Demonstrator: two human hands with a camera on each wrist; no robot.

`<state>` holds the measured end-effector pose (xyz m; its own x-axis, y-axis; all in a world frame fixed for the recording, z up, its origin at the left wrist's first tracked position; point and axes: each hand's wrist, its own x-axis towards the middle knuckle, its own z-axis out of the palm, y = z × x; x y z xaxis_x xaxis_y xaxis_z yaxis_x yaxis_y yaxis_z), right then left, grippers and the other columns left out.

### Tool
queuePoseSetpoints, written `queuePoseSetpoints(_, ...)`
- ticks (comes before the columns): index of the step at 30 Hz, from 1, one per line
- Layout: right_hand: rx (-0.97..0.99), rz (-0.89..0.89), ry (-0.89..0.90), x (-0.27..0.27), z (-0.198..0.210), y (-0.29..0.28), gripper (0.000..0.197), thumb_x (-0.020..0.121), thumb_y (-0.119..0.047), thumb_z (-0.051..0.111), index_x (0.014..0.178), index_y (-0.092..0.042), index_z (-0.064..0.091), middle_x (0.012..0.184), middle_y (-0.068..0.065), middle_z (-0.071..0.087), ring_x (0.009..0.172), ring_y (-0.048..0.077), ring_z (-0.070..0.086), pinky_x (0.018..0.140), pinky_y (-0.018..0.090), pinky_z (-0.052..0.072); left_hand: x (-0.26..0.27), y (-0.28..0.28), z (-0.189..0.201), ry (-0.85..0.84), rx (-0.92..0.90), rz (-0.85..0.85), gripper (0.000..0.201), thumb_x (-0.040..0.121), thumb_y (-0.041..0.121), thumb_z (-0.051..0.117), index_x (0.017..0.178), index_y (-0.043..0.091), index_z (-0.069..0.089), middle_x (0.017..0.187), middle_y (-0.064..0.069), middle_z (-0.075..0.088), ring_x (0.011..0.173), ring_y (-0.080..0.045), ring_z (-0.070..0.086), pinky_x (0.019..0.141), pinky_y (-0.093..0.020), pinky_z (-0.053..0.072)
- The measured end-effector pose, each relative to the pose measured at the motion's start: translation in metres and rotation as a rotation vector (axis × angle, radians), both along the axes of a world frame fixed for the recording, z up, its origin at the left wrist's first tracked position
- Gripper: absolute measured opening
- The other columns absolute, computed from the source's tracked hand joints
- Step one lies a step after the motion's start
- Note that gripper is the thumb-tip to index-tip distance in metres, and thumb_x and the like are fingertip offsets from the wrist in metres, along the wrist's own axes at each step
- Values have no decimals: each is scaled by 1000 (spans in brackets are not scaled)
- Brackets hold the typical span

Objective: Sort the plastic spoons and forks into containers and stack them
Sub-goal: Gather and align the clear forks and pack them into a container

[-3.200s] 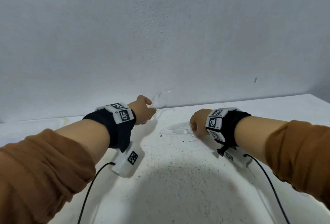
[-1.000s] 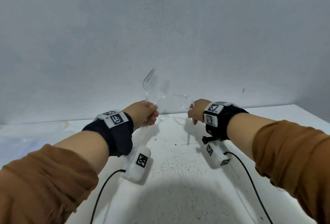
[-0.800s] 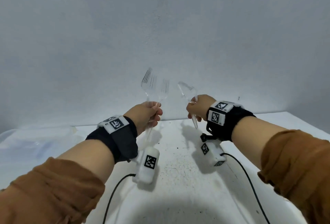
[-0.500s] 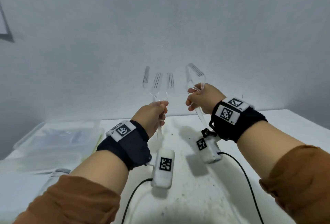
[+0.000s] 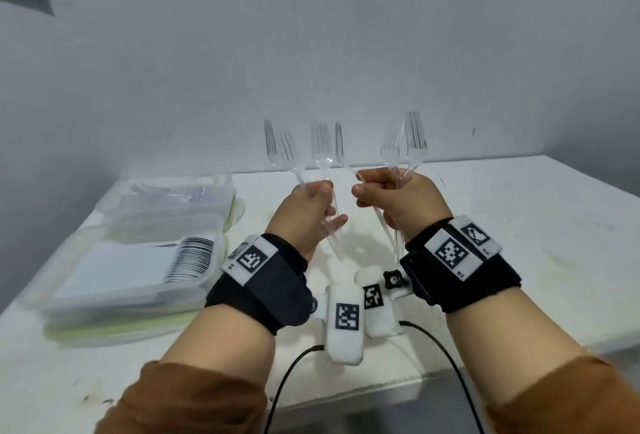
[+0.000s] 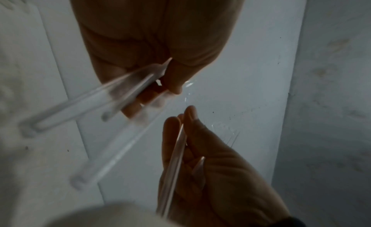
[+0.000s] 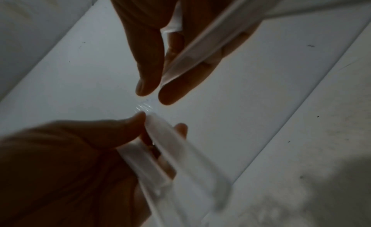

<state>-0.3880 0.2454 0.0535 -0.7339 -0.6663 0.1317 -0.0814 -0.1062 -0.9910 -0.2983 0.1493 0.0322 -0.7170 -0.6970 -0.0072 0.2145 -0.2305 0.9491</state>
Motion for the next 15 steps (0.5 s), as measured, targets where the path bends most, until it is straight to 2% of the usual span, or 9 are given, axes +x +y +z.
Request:
queuePoseSetpoints(2, -4, -8, -11, 14, -5, 1, 21, 76, 4, 70, 96, 0, 63, 72, 5, 62, 51, 3, 62, 38, 5, 33, 11, 3, -4, -10, -60, -46, 17, 100, 14, 40, 87, 10, 51, 72, -1, 42, 62, -6, 44, 68, -21, 55)
queuePoseSetpoints(4, 8, -19, -4, 24, -8, 2, 20, 76, 3, 72, 92, -2, 62, 75, 4, 62, 51, 3, 63, 38, 5, 34, 19, 5, -6, -27, -115, -77, 25, 100, 13, 39, 77, 12, 50, 71, -1, 43, 63, -6, 47, 70, -21, 54)
queuePoseSetpoints(7, 31, -25, 12, 36, -10, 3, 20, 74, 1, 74, 86, -7, 60, 76, 1, 62, 56, 5, 65, 38, 5, 34, 29, 7, -9, -54, -161, -87, 25, 100, 13, 40, 77, 12, 52, 72, -1, 47, 65, -5, 49, 72, -22, 54)
queuePoseSetpoints(10, 53, -20, 37, 45, -11, 4, 20, 74, -1, 75, 85, -6, 60, 77, 2, 61, 66, 13, 64, 38, 5, 34, 34, 7, -12, -83, -190, -56, 22, 99, 13, 44, 80, 16, 53, 76, 1, 53, 69, -6, 51, 70, -21, 51)
queuePoseSetpoints(15, 76, 4, 69, 46, -12, 0, 17, 73, -2, 76, 87, -4, 65, 72, 2, 64, 62, 8, 63, 43, 7, 38, 36, -1, -17, -99, -251, -54, 19, 98, 14, 46, 80, 16, 53, 75, 4, 58, 64, -3, 52, 57, -15, 42)
